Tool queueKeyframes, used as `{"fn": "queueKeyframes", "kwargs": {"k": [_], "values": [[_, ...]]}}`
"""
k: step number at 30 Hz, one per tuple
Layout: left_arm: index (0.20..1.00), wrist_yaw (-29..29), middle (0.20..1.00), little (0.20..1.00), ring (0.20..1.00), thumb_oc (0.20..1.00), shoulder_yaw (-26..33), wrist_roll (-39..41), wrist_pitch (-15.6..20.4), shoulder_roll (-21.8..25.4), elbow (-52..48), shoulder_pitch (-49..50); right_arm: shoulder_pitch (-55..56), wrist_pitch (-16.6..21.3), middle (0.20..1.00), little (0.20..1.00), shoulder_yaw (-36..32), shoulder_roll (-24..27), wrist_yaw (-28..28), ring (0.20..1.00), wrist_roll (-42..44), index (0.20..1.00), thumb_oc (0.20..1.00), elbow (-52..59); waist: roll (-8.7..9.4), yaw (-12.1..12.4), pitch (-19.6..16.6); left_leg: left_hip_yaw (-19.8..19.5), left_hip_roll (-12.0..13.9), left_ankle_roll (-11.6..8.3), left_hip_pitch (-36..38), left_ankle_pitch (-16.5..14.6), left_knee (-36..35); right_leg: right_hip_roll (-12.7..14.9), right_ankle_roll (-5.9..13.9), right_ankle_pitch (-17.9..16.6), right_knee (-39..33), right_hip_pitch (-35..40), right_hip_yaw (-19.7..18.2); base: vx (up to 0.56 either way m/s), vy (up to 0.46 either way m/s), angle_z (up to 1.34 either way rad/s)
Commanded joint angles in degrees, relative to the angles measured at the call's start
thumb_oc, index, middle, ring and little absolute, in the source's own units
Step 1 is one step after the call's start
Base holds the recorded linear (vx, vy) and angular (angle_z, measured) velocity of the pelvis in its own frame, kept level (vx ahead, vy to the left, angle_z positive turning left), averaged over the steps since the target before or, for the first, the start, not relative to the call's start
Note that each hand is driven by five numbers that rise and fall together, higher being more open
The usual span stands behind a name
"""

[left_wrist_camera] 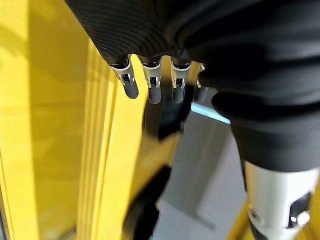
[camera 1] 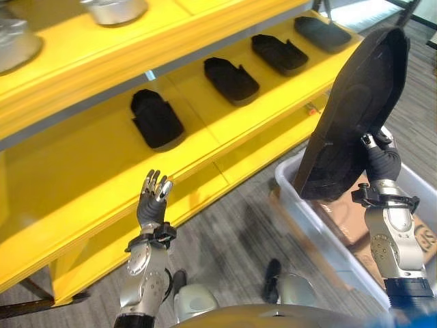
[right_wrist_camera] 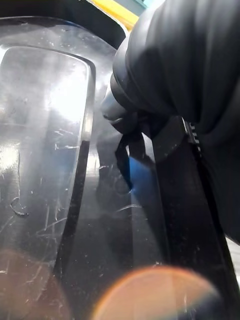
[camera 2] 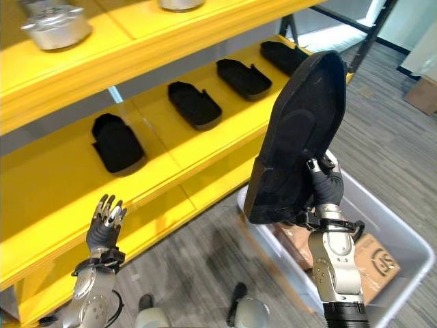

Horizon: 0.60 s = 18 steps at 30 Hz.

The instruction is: Move parts from the plastic box to the shelf.

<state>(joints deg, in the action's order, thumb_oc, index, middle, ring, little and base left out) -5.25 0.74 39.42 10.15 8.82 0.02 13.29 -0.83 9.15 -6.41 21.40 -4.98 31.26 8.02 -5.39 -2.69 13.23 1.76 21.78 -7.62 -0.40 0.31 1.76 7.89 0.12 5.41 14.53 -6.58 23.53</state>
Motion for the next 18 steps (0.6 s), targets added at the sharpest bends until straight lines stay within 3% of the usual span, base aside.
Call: {"fn": "queueKeyframes", "kwargs": {"k": [1,3,5,8,9,12,14,18], "values": [[1.0,1.4,1.0,1.0,1.0,1.0,2.9,1.0,2.1,4.0,-5.7,2.7,0.8,4.9,0.2,0.2,0.7,-1.0,0.3,0.2,-0.6,0.2,0.2,5.9,2.82,0.1,-2.9,-2.2,-3.1,-0.02,-2.7,7.6,-4.3,2.3,3.18,2.8,-1.8,-0.3,-9.0,0.04,0.335,0.46],[1.0,2.0,1.0,1.0,1.0,1.0,3.6,0.9,2.3,4.2,-6.2,3.7,2.3,4.7,0.2,0.2,-0.4,-2.3,0.3,0.2,-1.3,0.2,0.2,6.5,2.68,0.2,-2.4,-2.2,-5.4,0.32,-2.5,3.8,-3.9,4.7,4.49,1.0,-3.0,1.2,-8.4,0.06,0.345,0.6],[1.0,1.4,1.0,1.0,1.0,1.0,5.0,0.1,2.7,5.3,-7.0,4.3,2.2,4.6,0.2,0.2,0.0,-3.7,0.4,0.2,-0.9,0.2,0.2,6.6,3.92,1.0,-2.1,-2.4,-8.1,1.56,-3.3,1.0,-1.7,7.0,6.22,-1.3,-5.1,2.8,-8.3,0.06,0.296,0.57],[1.0,1.1,1.0,1.0,1.0,1.0,6.1,-0.6,2.7,5.7,-7.4,4.6,2.7,4.3,0.2,0.2,-0.2,-4.3,0.7,0.2,-1.0,0.2,0.2,6.6,5.04,1.5,-2.4,-2.2,-10.1,2.23,-3.9,-0.4,-1.1,8.8,7.51,-2.9,-7.0,3.8,-7.4,0.06,0.243,0.12],[1.0,0.5,1.0,1.0,1.0,1.0,6.6,-1.1,2.9,5.8,-7.4,4.7,2.7,4.1,0.2,0.2,0.2,-4.9,0.8,0.2,-0.9,0.2,0.2,6.6,5.88,1.9,-2.5,-2.3,-11.9,2.89,-4.4,-1.4,-0.5,10.2,8.58,-4.6,-8.4,4.3,-7.3,0.03,0.163,0.09],[1.0,0.3,1.0,1.0,1.0,1.0,7.0,-1.4,2.8,6.1,-7.5,4.7,2.5,3.8,0.2,0.2,0.4,-5.3,1.0,0.2,-0.9,0.2,0.2,6.6,6.6,2.2,-2.7,-2.3,-13.0,3.46,-4.8,-2.2,-0.1,11.1,9.24,-5.5,-9.3,4.5,-7.2,0.04,0.165,0.11],[1.0,0.0,1.0,1.0,1.0,1.0,7.6,-2.3,3.0,6.5,-7.8,4.7,1.6,3.6,0.2,0.2,1.0,-5.6,1.1,0.2,-1.3,0.2,0.2,6.6,8.23,2.9,-2.6,-2.5,-15.4,4.65,-6.2,-4.1,2.3,13.0,10.42,-7.9,-10.1,4.6,-7.7,0.03,0.229,0.1],[1.0,-0.6,1.0,1.0,1.0,1.0,7.6,-2.5,3.1,7.1,-7.9,4.0,0.9,3.5,0.2,0.2,1.5,-6.4,0.7,0.2,-1.5,0.2,0.2,6.7,9.76,3.8,-2.5,-2.9,-18.9,6.66,-8.2,-6.5,5.8,16.0,11.32,-11.8,-9.7,4.5,-8.3,0.02,0.212,0.05]]}}
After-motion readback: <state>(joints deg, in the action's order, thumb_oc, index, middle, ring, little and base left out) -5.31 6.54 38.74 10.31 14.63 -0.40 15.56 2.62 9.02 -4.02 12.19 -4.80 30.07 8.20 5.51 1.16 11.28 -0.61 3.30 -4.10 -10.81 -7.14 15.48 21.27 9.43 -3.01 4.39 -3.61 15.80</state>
